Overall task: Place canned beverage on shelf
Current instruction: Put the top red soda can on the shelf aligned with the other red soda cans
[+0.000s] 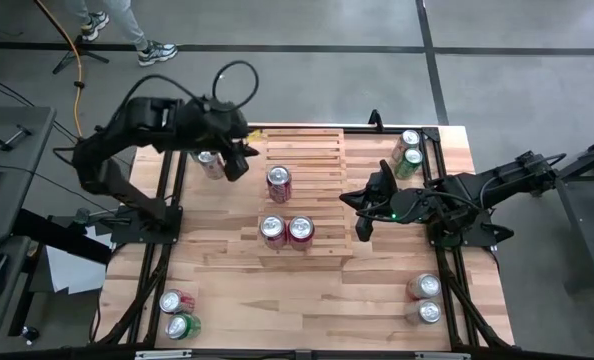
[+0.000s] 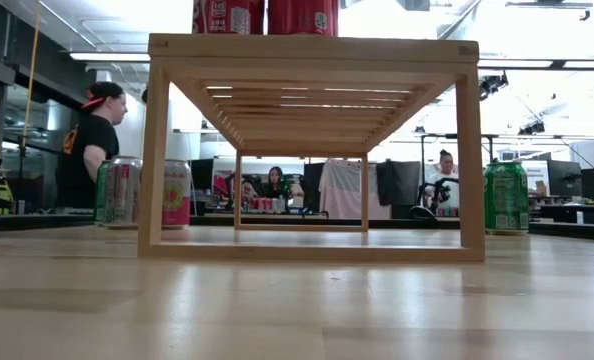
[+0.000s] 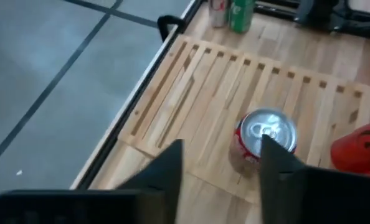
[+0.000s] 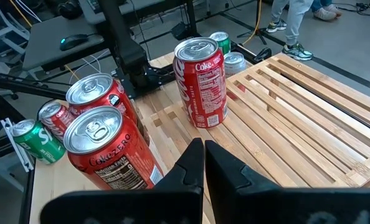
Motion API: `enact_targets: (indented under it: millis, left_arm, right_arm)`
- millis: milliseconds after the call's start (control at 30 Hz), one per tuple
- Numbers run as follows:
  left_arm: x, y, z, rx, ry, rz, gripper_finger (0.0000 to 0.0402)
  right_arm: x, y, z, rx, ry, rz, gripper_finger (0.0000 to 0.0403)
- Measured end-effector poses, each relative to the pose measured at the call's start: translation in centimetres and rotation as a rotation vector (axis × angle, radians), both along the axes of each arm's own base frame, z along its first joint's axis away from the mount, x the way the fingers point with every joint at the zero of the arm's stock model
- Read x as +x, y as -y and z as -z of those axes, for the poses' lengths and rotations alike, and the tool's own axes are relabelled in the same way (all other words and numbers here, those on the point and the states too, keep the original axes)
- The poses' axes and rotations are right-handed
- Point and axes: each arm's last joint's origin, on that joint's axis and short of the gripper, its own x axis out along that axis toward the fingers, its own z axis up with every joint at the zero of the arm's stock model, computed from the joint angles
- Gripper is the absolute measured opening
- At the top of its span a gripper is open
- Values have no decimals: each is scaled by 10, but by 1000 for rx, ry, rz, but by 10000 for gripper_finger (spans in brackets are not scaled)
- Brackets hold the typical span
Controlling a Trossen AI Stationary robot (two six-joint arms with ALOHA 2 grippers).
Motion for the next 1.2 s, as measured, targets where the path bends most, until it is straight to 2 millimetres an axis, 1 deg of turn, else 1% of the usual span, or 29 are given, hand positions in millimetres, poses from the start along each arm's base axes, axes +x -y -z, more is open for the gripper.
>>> enact_targets:
  millis: [67,100,133,200,267,333,367,433,533,867,1067,1200]
  left_arm:
    - [-1,3,16,-5,6,-16,32]
    - [-2,4,27,-8,7,-26,16]
    - [-3,5,38,-17,15,-38,10]
    - [-5,5,64,-35,25,-58,14]
    - [-7,6,91,-50,38,-72,9]
    - [-7,6,110,-66,78,-83,3]
    - [-7,6,116,-69,107,-86,2]
    - [-6,6,122,-71,170,-85,2]
    - [-3,6,126,-80,222,-69,1]
    - [13,6,137,-135,216,-101,0]
    - [30,7,145,-173,227,-64,0]
    - [39,7,146,-195,271,-36,0]
  right_arm:
    - [0,0,0,0,0,0,0]
    - [0,0,0,0,0,0,0]
    - [0,0,0,0,0,0,0]
    - [0,0,0,0,-1,-1,0]
    - [0,0,0,4,-2,-9,0]
    - [0,0,0,7,-3,-14,0]
    - [0,0,0,7,-3,-14,0]
    - [0,0,0,7,-3,-14,0]
    - [0,0,0,7,-3,-14,0]
    - [0,-1,0,14,-6,-27,0]
    - [0,-1,0,14,-6,-27,0]
    - [0,-1,0,14,-6,-27,0]
